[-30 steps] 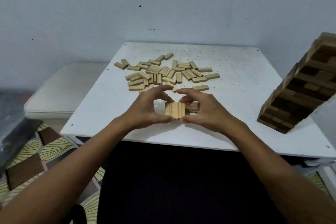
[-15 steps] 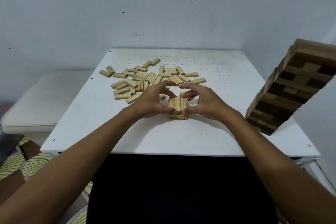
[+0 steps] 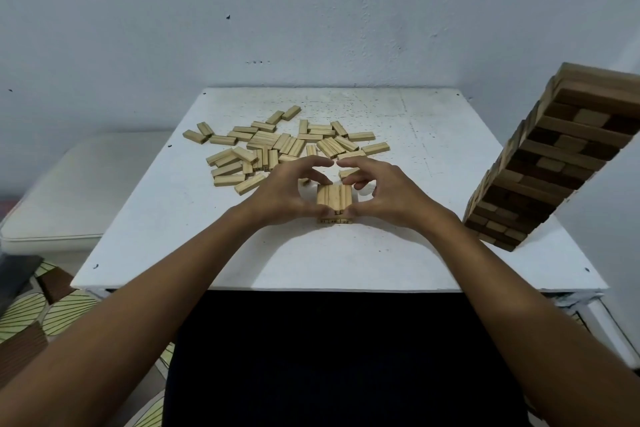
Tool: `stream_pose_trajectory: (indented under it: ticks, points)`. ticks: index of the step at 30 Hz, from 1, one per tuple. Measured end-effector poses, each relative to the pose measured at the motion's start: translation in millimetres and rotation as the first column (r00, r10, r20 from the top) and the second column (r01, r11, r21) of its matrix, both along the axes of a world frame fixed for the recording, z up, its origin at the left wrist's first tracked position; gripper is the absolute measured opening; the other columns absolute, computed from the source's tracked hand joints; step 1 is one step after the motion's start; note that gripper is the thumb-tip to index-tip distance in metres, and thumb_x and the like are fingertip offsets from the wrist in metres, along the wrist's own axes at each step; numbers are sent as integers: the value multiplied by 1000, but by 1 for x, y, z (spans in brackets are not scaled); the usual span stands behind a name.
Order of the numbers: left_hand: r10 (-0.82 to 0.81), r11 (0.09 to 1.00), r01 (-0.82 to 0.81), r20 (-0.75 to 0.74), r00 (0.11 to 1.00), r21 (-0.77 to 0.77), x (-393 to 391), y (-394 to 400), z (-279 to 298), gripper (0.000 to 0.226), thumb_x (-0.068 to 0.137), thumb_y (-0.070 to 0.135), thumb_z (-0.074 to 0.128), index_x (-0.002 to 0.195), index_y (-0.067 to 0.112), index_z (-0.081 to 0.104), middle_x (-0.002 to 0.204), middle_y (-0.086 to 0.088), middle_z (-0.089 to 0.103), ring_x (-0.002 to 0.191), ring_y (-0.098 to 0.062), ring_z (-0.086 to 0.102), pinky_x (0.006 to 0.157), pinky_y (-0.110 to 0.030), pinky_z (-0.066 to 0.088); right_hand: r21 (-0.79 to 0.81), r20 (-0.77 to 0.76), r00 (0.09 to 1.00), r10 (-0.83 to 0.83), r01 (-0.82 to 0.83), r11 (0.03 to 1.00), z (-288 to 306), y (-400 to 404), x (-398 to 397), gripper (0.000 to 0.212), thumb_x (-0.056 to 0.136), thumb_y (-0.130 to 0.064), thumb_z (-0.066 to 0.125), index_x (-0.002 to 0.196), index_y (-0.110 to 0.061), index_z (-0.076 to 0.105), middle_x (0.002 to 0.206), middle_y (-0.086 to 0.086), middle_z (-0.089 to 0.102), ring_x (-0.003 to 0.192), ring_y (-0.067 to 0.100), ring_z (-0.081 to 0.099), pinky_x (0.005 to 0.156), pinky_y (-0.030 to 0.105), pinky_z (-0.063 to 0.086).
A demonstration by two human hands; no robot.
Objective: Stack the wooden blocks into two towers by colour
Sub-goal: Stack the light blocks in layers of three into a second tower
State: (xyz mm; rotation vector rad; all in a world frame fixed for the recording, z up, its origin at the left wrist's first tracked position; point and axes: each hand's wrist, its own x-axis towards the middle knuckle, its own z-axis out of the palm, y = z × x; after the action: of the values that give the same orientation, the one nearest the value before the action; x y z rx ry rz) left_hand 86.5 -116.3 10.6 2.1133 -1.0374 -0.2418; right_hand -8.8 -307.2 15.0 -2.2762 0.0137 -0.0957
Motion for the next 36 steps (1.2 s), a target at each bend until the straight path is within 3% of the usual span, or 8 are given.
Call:
stream_pose_trajectory:
  ticks: [5,10,18,24,29,31,36]
  points:
    - [1,1000,-1,10,1000,7,1,0,-2,80,63,22,90,133,20,52,112,3,69,109,-8,60,92,-21,41,14,9,1000,-3,2,1000,-3,-1,0,78,69,-14,85,137,-28,49,117,1,65,109,14,57,75,17,41]
    - [2,1000,-2,13,1000,14,1,1,-2,78,64,20,90,133,19,52,112,5,68,105,-2,58,82,0,35,3,10,1000,3,-3,1000,-3,0,-1,78,70,-13,84,138,-27,49,118,2,65,106,13,58,72,13,40]
    - [-7,1000,6,27,1000,14,1,2,-3,77,65,20,89,133,18,53,111,7,67,106,-3,58,79,1,33,-1,15,1000,-4,4,1000,-2,1,-4,81,70,-14,84,141,-28,46,120,1,64,105,13,57,71,12,40]
    - [-28,1000,29,43,999,-4,3,3,-5,78,63,23,90,132,18,54,114,6,65,101,13,52,78,2,33,-11,27,1000,-11,11,1000,-3,1,-3,81,69,-16,84,139,-31,46,120,0,63,103,13,57,73,15,43]
    - [19,992,-11,58,998,-126,5,7,-4,64,74,49,78,126,17,60,113,9,66,100,14,55,75,1,35,72,139,979,-146,137,988,0,3,1,54,80,-30,77,130,-29,56,114,-7,62,97,9,61,69,15,43]
    - [92,983,-74,101,991,-167,11,10,-6,57,80,57,62,120,17,65,110,8,68,98,8,58,75,-3,37,107,193,952,-239,221,969,1,2,6,40,86,-26,71,124,-25,61,112,-7,63,94,11,63,70,14,44]
    - [221,975,-201,299,928,-96,32,22,-22,49,80,55,58,108,17,71,108,5,70,103,-17,58,85,-42,48,39,149,943,-297,295,955,-9,-6,27,38,87,-20,68,125,-22,62,129,-1,59,117,18,53,86,25,39]
